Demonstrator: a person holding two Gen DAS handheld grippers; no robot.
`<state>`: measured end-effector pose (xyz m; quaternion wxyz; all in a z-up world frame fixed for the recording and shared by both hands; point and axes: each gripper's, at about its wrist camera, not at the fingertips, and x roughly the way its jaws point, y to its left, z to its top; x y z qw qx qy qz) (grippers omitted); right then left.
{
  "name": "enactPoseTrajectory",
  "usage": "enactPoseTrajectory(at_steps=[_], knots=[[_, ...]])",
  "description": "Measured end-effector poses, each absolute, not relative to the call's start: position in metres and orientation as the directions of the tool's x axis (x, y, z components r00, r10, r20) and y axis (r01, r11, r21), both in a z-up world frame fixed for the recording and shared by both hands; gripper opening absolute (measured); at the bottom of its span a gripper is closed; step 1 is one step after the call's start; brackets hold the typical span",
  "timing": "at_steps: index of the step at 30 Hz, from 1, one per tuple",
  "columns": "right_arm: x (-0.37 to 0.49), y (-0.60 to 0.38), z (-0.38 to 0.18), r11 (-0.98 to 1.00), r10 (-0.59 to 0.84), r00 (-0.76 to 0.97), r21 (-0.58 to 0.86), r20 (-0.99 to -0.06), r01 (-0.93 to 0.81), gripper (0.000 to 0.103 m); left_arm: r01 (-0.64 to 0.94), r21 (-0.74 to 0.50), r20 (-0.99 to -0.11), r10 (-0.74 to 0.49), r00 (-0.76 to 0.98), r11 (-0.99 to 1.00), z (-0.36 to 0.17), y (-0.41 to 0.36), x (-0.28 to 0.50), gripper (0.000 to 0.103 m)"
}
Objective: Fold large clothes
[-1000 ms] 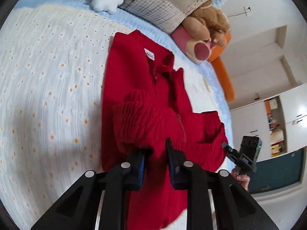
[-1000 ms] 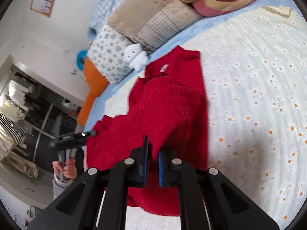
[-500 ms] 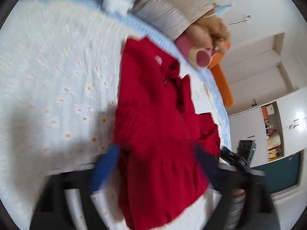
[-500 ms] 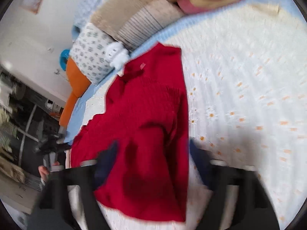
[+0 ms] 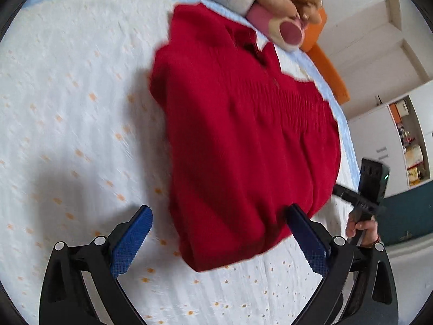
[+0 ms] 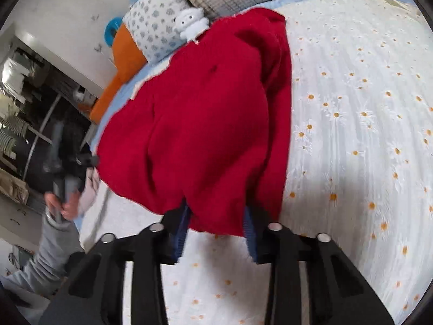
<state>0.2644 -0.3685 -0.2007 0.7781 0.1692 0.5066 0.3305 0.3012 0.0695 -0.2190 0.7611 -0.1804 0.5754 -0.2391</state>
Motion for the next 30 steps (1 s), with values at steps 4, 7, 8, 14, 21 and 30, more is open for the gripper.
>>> enactPoseTrajectory(at_steps=[4, 7, 8, 14, 21, 30], knots=[[0.25, -0.376, -0.192, 0.713, 0.7, 0.269, 0.619, -0.662, -0.331, 0.023, 0.242, -0.512, -0.793, -0.562, 0.237, 0.824, -0.213, 0.059, 0.293, 0.1], [0.254, -0.388, -0.218, 0.698, 0.716, 0.246, 0.676, -0.653, -0.238, 0.023, 0.22, -0.451, -0.833, -0.496, 0.244, 0.865, -0.223, 0.064, 0.298, 0.1], [0.255, -0.39, -0.228, 0.685, 0.728, 0.239, 0.697, -0.642, -0.212, 0.023, 0.209, -0.463, -0.834, -0.503, 0.228, 0.862, -0.23, 0.066, 0.3, 0.1], [0.25, -0.389, -0.224, 0.708, 0.705, 0.269, 0.672, -0.656, -0.218, 0.031, 0.241, -0.36, -0.88, -0.414, 0.233, 0.901, -0.231, 0.06, 0.298, 0.101], [0.238, -0.388, -0.119, 0.808, 0.589, 0.45, 0.499, -0.671, -0.314, 0.078, 0.288, -0.315, -0.816, -0.414, 0.404, 0.904, -0.124, 0.076, 0.278, 0.101], [0.35, -0.347, -0.113, 0.844, 0.535, 0.526, 0.45, -0.661, -0.294, 0.041, 0.303, -0.181, -0.851, -0.303, 0.429, 0.936, -0.152, 0.004, 0.386, 0.101]])
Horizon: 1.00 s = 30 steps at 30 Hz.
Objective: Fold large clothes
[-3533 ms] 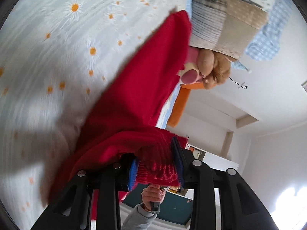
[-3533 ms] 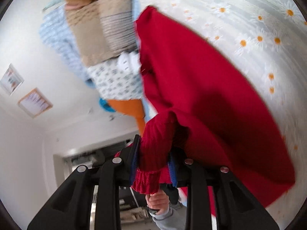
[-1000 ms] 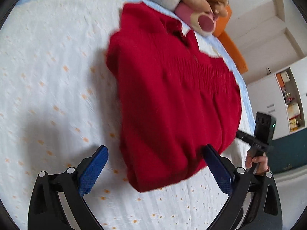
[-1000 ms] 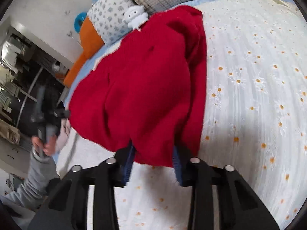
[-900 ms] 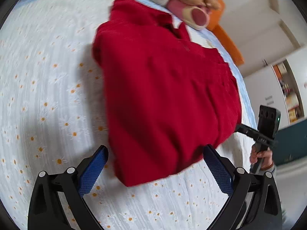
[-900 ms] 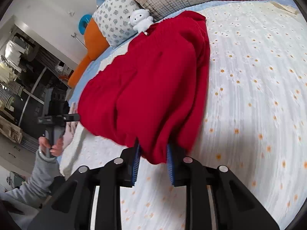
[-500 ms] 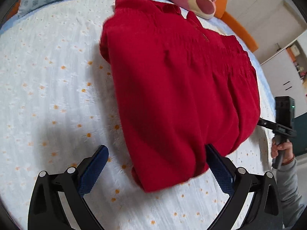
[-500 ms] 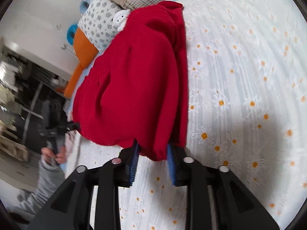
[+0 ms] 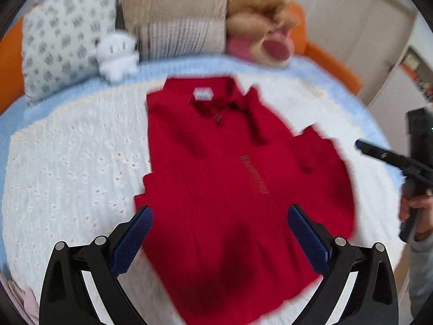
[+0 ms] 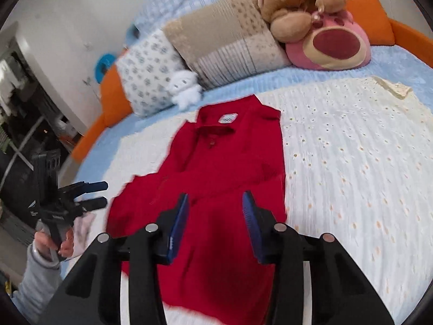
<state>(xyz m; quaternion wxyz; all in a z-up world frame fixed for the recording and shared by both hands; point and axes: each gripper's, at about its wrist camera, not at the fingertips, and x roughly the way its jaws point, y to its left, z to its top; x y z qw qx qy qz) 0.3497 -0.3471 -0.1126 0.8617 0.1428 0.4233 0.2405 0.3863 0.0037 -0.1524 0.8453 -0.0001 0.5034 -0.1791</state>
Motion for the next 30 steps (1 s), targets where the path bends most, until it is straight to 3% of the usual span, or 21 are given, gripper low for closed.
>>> enactPoseTrajectory(at_steps=[3, 6, 9, 12, 13, 14, 15, 19, 24, 30], knots=[[0.381, -0.341, -0.152, 0.874, 0.483, 0.496, 0.427, -0.722, -0.23, 0.038, 0.249, -0.146, -0.894, -0.236, 0.381, 0.957, -0.194, -0.003, 0.419, 0.101], [0.398, -0.34, -0.184, 0.891, 0.452, 0.474, 0.412, -0.756, -0.192, 0.031, 0.217, -0.188, -0.893, -0.259, 0.368, 0.958, -0.215, 0.003, 0.436, 0.101], [0.4, -0.332, -0.202, 0.904, 0.428, 0.473, 0.37, -0.77, -0.215, 0.033, 0.213, -0.18, -0.89, -0.251, 0.38, 0.96, -0.22, 0.003, 0.443, 0.101], [0.392, -0.34, -0.187, 0.883, 0.468, 0.476, 0.415, -0.744, -0.219, 0.038, 0.202, -0.199, -0.884, -0.264, 0.385, 0.959, -0.205, 0.008, 0.435, 0.101], [0.388, -0.344, -0.18, 0.869, 0.493, 0.472, 0.441, -0.731, -0.223, 0.054, 0.198, -0.231, -0.874, -0.292, 0.389, 0.953, -0.193, 0.015, 0.424, 0.101], [0.38, -0.352, -0.17, 0.848, 0.527, 0.462, 0.482, -0.714, -0.221, 0.081, 0.191, -0.245, -0.866, -0.303, 0.398, 0.95, -0.181, 0.022, 0.412, 0.101], [0.369, -0.36, -0.159, 0.85, 0.521, 0.461, 0.489, -0.718, -0.197, 0.09, 0.185, -0.252, -0.865, -0.307, 0.398, 0.95, -0.174, 0.028, 0.404, 0.101], [0.316, -0.386, -0.137, 0.786, 0.609, 0.398, 0.59, -0.687, -0.184, 0.091, 0.14, -0.354, -0.87, -0.38, 0.315, 0.925, -0.16, 0.059, 0.344, 0.101], [0.255, -0.407, -0.172, 0.591, 0.776, 0.268, 0.807, -0.571, 0.009, 0.093, 0.043, -0.478, -0.854, -0.476, 0.21, 0.877, -0.196, 0.078, 0.291, 0.101], [0.232, -0.407, -0.222, 0.469, 0.823, 0.269, 0.866, -0.499, 0.172, 0.093, -0.102, -0.686, -0.722, -0.654, 0.226, 0.721, -0.245, 0.084, 0.271, 0.101]])
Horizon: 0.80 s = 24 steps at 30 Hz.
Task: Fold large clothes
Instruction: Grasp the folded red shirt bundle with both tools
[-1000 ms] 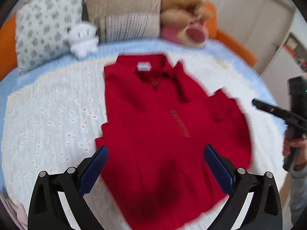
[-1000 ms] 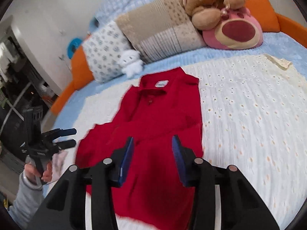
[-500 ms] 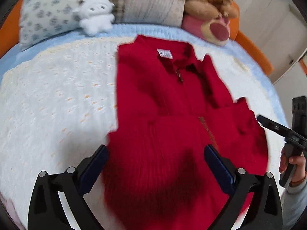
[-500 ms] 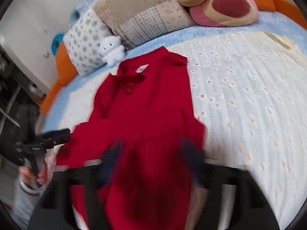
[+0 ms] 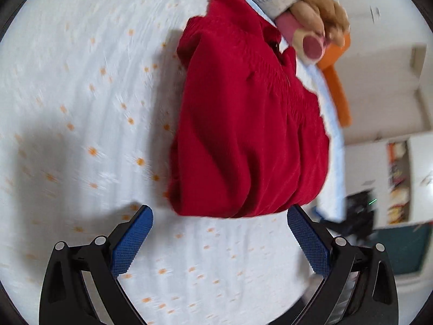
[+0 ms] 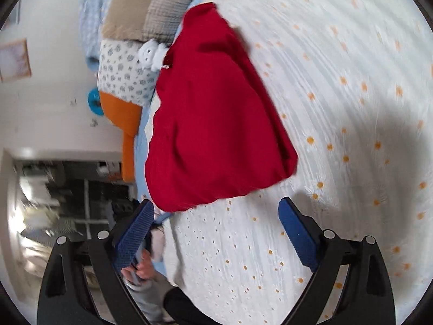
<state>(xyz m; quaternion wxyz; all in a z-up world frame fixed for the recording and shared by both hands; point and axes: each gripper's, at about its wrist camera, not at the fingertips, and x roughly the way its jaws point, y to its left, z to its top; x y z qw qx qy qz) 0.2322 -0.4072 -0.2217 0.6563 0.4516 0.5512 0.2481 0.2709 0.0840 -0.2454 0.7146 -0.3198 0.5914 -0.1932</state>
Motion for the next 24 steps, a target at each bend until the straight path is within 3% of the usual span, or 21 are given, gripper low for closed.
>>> enactPoseTrajectory(at_steps=[15, 19, 24], knots=[[0.254, -0.396, -0.242, 0.405, 0.847, 0.277, 0.888, -0.454, 0.215, 0.093, -0.189, -0.791, -0.612, -0.749, 0.256, 0.582, -0.269, 0.096, 0.28, 0.101], [0.254, -0.398, -0.24, 0.403, 0.852, 0.276, 0.894, -0.445, 0.196, 0.093, -0.142, -0.748, -0.66, -0.706, 0.255, 0.648, -0.256, 0.092, 0.281, 0.101], [0.26, -0.382, -0.244, 0.541, 0.789, 0.242, 0.826, -0.564, 0.159, 0.087, -0.095, -0.661, -0.743, -0.632, 0.222, 0.744, -0.247, 0.066, 0.293, 0.101]])
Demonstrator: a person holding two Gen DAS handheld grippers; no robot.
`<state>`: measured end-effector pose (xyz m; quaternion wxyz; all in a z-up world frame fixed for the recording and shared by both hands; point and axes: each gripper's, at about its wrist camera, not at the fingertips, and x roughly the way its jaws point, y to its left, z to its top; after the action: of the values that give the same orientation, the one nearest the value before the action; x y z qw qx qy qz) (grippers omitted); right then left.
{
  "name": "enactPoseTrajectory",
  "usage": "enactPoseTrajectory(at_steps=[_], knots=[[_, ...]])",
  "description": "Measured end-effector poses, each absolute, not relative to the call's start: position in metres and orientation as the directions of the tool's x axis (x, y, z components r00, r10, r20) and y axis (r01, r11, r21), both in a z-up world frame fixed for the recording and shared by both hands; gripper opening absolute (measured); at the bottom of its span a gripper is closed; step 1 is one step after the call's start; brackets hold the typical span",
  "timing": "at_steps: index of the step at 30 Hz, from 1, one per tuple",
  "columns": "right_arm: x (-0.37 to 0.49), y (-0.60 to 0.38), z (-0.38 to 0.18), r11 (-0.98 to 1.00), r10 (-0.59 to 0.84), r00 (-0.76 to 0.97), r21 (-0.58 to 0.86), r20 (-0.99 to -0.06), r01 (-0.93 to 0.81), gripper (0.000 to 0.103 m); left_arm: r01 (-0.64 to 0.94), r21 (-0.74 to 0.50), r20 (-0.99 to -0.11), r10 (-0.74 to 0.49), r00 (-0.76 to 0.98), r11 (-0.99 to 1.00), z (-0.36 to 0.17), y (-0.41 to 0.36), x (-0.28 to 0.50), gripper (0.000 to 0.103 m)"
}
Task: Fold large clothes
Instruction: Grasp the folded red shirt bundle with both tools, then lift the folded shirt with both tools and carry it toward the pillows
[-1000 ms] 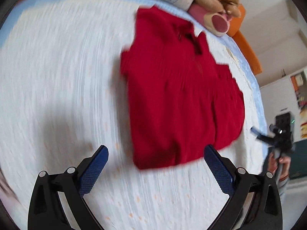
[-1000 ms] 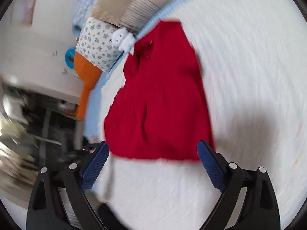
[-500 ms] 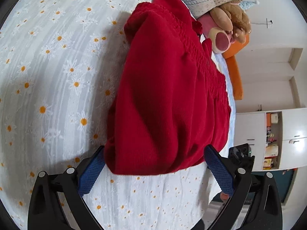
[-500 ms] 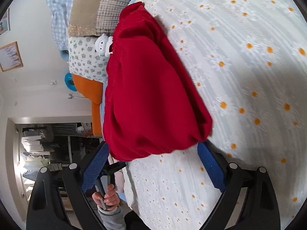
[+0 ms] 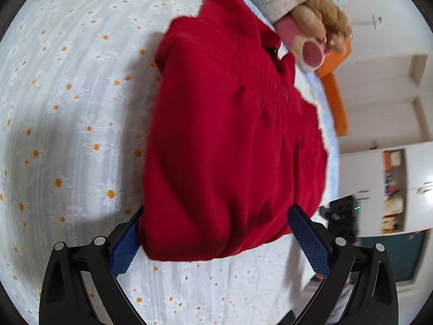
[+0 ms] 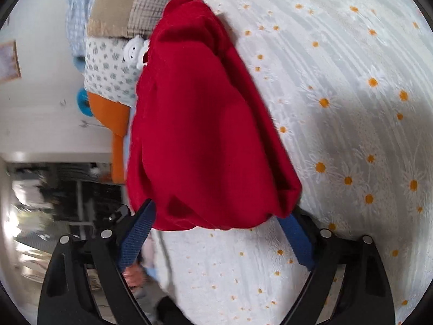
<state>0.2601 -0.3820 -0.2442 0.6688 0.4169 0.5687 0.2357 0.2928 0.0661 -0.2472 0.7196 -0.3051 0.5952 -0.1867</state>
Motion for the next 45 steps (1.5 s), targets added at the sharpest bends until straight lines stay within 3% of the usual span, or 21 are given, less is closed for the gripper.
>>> enactPoseTrajectory(at_steps=[2, 4, 5, 10, 19, 26, 29, 33, 36, 37, 39, 40, 41, 42, 44, 45], knots=[[0.262, -0.38, -0.235, 0.568, 0.772, 0.254, 0.812, -0.582, 0.135, 0.066, -0.091, -0.619, -0.778, -0.592, 0.211, 0.78, -0.243, 0.058, 0.294, 0.095], [0.264, -0.385, -0.234, 0.55, 0.782, 0.259, 0.823, -0.567, 0.142, 0.048, -0.091, -0.582, -0.806, -0.557, 0.2, 0.808, -0.233, 0.057, 0.296, 0.079], [0.266, -0.391, -0.236, 0.516, 0.803, 0.254, 0.842, -0.539, 0.156, 0.042, -0.089, -0.578, -0.808, -0.555, 0.194, 0.811, -0.23, 0.057, 0.297, 0.077], [0.269, -0.397, -0.234, 0.484, 0.828, 0.233, 0.86, -0.51, 0.162, 0.035, -0.09, -0.613, -0.784, -0.591, 0.187, 0.785, -0.2, 0.072, 0.307, 0.053], [0.287, -0.399, -0.185, 0.394, 0.857, 0.324, 0.915, -0.4, 0.088, 0.027, -0.103, -0.79, -0.607, -0.748, 0.266, 0.604, -0.169, 0.1, 0.337, 0.037], [0.365, -0.4, -0.129, 0.278, 0.865, 0.434, 0.961, -0.252, 0.005, 0.026, -0.065, -0.819, -0.555, -0.759, 0.342, 0.57, -0.12, 0.115, 0.424, 0.035], [0.412, -0.399, -0.112, 0.269, 0.854, 0.466, 0.963, -0.232, -0.013, 0.026, -0.019, -0.774, -0.589, -0.709, 0.388, 0.633, -0.093, 0.107, 0.48, 0.035], [0.494, -0.396, -0.124, 0.279, 0.82, 0.511, 0.96, -0.26, 0.041, 0.026, -0.064, -0.737, -0.634, -0.656, 0.409, 0.673, -0.113, 0.104, 0.556, 0.035], [0.545, -0.391, -0.148, 0.299, 0.807, 0.515, 0.952, -0.287, 0.061, 0.03, -0.109, -0.724, -0.648, -0.618, 0.445, 0.681, -0.145, 0.108, 0.598, 0.035], [0.557, -0.39, -0.157, 0.294, 0.805, 0.52, 0.953, -0.286, 0.069, 0.036, -0.138, -0.728, -0.649, -0.61, 0.454, 0.672, -0.163, 0.111, 0.613, 0.036], [0.578, -0.385, -0.177, 0.27, 0.796, 0.546, 0.96, -0.263, 0.068, 0.058, -0.193, -0.739, -0.648, -0.604, 0.465, 0.645, -0.191, 0.119, 0.628, 0.038], [0.583, -0.385, -0.184, 0.26, 0.778, 0.576, 0.963, -0.25, 0.067, 0.085, -0.222, -0.749, -0.644, -0.607, 0.466, 0.624, -0.206, 0.126, 0.63, 0.04], [0.586, -0.384, -0.192, 0.274, 0.747, 0.609, 0.958, -0.267, 0.083, 0.098, -0.258, -0.764, -0.635, -0.614, 0.47, 0.592, -0.224, 0.133, 0.633, 0.043], [0.586, -0.385, -0.198, 0.298, 0.721, 0.625, 0.948, -0.299, 0.11, 0.098, -0.281, -0.782, -0.617, -0.625, 0.478, 0.557, -0.237, 0.139, 0.632, 0.048], [0.585, -0.388, -0.211, 0.288, 0.716, 0.627, 0.948, -0.306, 0.133, 0.098, -0.305, -0.831, -0.554, -0.647, 0.523, 0.465, -0.253, 0.16, 0.622, 0.075], [0.582, -0.393, -0.213, 0.265, 0.722, 0.633, 0.957, -0.28, 0.121, 0.098, -0.293, -0.852, -0.521, -0.655, 0.548, 0.433, -0.252, 0.17, 0.613, 0.1]])
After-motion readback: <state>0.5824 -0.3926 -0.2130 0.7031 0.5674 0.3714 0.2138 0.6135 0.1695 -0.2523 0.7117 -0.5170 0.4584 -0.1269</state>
